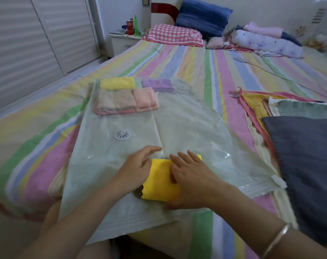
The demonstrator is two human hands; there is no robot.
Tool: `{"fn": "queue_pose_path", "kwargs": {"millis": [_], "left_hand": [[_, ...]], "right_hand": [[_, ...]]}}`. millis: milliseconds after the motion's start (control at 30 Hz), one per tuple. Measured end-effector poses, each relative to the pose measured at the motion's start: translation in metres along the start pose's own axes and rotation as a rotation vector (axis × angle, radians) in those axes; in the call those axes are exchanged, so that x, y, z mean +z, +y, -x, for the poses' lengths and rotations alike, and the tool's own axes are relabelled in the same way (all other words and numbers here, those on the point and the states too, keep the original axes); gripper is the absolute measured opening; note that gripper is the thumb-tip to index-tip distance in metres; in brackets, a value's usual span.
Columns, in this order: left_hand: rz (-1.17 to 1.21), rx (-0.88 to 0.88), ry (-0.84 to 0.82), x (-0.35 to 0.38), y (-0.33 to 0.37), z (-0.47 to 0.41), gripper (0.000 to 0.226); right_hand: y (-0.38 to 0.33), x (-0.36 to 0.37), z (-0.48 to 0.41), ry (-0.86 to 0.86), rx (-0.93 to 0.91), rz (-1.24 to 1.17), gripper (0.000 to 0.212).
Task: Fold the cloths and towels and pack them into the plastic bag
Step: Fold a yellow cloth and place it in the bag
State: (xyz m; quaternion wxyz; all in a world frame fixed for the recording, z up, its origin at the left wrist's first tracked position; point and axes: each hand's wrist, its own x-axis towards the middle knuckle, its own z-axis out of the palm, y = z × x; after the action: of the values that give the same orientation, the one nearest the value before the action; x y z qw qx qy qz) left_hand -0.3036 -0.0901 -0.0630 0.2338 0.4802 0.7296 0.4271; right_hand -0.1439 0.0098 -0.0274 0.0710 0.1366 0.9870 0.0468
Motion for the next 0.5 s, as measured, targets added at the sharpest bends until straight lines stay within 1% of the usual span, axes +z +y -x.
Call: {"fn": "queue_pose_path", "kwargs": {"millis": [33, 67, 133, 167, 233, 300, 433, 500], "left_hand": [[-0.05, 0.033, 0.055, -0.004, 0.0, 0.003, 0.037], [-0.119, 0.078, 0.115, -0.006, 0.002, 0.008, 0.035], [-0.235, 0.18, 0.213, -0.01, 0.007, 0.018, 0.025], [-0.281, 0.229, 0.232, -0.01, 0.011, 0.025, 0.018], [-0.348, 0.311, 0.209, -0.01, 0.02, 0.039, 0.01], [-0.395, 0.361, 0.157, -0.01, 0.029, 0.051, 0.008], [-0.488, 0.42, 0.029, -0.002, 0.032, 0.063, 0.014], [-0.536, 0.447, -0.034, 0.004, 0.028, 0.064, 0.016]], "right_hand": [[0.001, -0.002, -0.003, -0.07, -0.005, 0.003, 0.094], [0.002, -0.004, -0.006, -0.116, -0.008, 0.0, 0.096], [0.003, -0.005, -0.011, -0.144, -0.001, -0.056, 0.088], [0.005, -0.005, -0.012, -0.14, 0.004, -0.073, 0.081], [0.006, -0.007, -0.012, -0.121, 0.002, -0.063, 0.069], [0.004, -0.008, -0.009, -0.098, -0.003, -0.035, 0.063], [0.01, -0.007, 0.001, -0.019, 0.006, -0.036, 0.048], [0.019, -0.007, 0.01, -0.022, 0.03, -0.022, 0.045]]}}
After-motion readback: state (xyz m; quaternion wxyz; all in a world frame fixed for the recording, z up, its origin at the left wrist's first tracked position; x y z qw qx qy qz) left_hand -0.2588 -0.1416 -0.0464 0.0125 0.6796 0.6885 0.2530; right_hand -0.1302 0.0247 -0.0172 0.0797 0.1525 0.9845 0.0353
